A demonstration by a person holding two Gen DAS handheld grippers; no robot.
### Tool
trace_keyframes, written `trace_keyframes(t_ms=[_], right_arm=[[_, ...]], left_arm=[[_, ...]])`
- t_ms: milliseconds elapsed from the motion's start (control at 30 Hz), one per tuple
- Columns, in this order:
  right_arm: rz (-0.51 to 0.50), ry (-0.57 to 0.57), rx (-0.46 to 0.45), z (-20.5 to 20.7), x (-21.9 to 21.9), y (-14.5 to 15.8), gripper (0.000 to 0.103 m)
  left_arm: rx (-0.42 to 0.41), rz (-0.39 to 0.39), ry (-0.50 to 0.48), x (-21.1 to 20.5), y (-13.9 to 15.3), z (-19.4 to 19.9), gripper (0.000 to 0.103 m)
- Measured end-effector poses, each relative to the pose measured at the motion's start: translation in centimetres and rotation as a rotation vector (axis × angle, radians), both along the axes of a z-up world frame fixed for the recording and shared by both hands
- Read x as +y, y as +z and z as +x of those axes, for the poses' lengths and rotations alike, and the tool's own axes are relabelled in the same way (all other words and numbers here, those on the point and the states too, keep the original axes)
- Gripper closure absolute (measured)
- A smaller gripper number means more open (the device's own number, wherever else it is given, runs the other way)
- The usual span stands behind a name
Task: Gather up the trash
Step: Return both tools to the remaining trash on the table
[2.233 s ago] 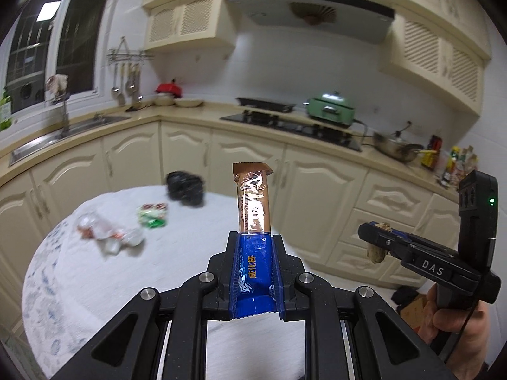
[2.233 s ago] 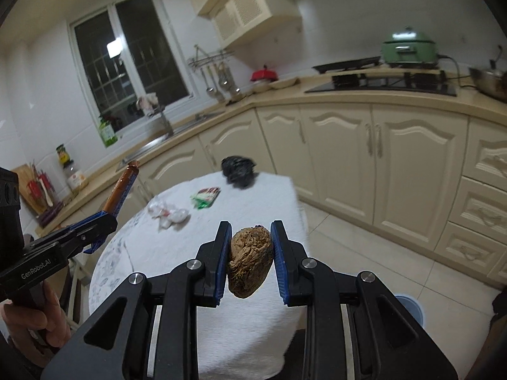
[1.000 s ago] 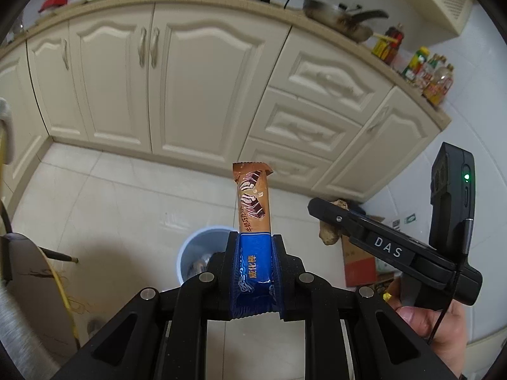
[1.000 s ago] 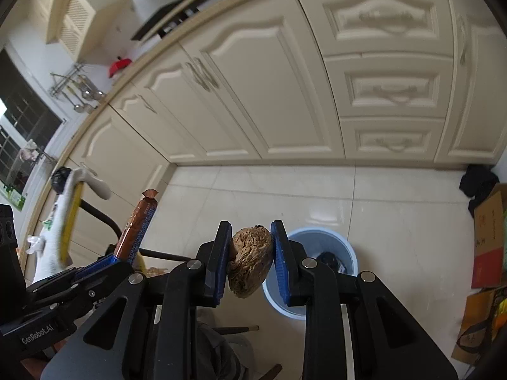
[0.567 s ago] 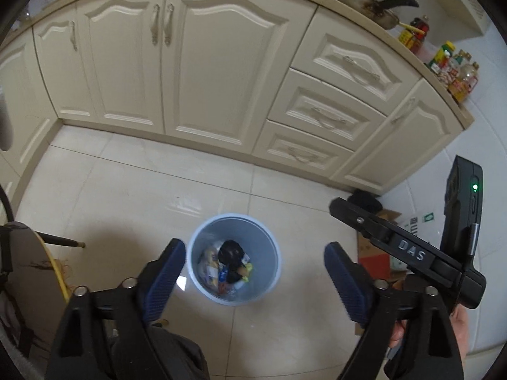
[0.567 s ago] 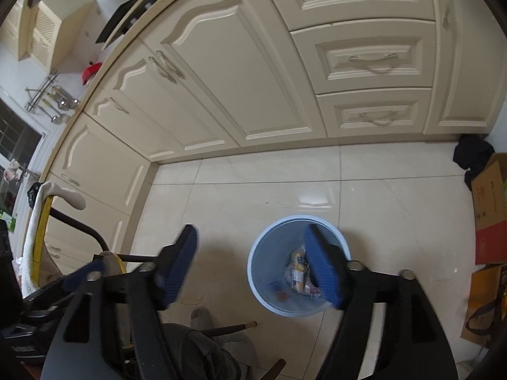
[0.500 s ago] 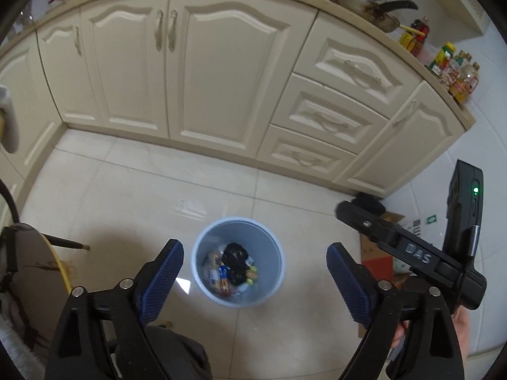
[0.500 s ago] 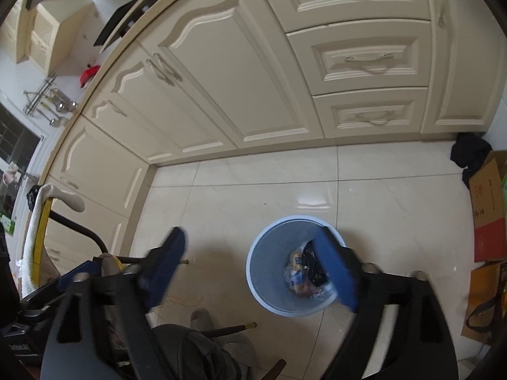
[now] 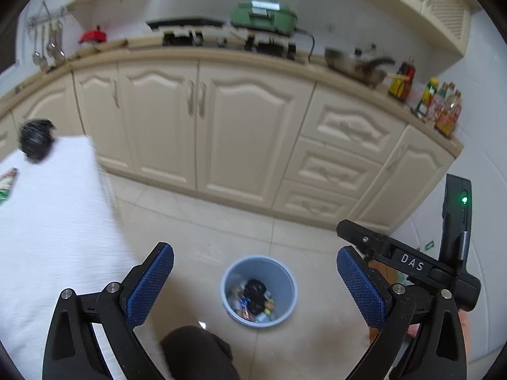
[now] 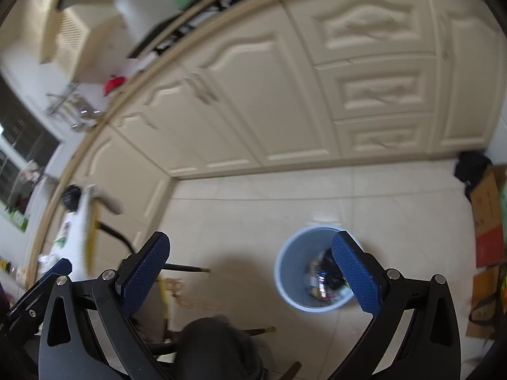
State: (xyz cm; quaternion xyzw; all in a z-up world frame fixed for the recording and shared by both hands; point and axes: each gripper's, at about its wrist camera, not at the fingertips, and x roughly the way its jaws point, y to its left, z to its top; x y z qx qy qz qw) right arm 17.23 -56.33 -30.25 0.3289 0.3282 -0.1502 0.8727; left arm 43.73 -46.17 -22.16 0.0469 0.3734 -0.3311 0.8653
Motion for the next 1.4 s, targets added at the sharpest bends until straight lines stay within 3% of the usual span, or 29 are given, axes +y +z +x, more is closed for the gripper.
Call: trace_keyframes(t_ms=[67, 167, 400, 567, 733, 1033, 1167, 1400], right_arm=[[-0.028, 0.036, -0.033, 0.4, 2.1, 2.1, 0.0], [-0.071, 0.095, -0.086, 1.0, 5.5, 5.4, 0.0], [-0.165, 0.238, -0.208, 3.0, 14.0, 12.2, 0.0], [-0.212, 0.356, -0.266, 5.1, 20.6, 15.5, 0.0], [-0.218, 0.452, -0.297, 7.5, 26.5, 17.0, 0.0], [-0.204, 0.579, -0.346, 9.6, 33.2, 19.7, 0.0], [-0.243, 0.66, -0.354, 11.4, 35.8, 20.9, 0.0], [-0.255, 0.685, -0.206, 18.0, 37.7, 18.9, 0.0]], left_arm=[[-0.036, -0.024, 0.029, 2.3, 1.4, -1.1, 0.001], [-0.075, -0.062, 0.065, 10.2, 3.1, -4.7, 0.001], [-0.176, -0.134, 0.204, 22.7, 5.9, -10.0, 0.001], [-0.23, -0.168, 0.337, 31.8, 6.8, -14.0, 0.001], [-0.253, -0.153, 0.467, 37.7, 6.7, -17.3, 0.001], [-0.251, -0.11, 0.622, 42.7, 7.9, -20.8, 0.001], [-0.225, -0.101, 0.667, 43.2, 8.7, -19.2, 0.001], [-0.131, -0.045, 0.691, 43.5, 8.2, -11.9, 0.001]])
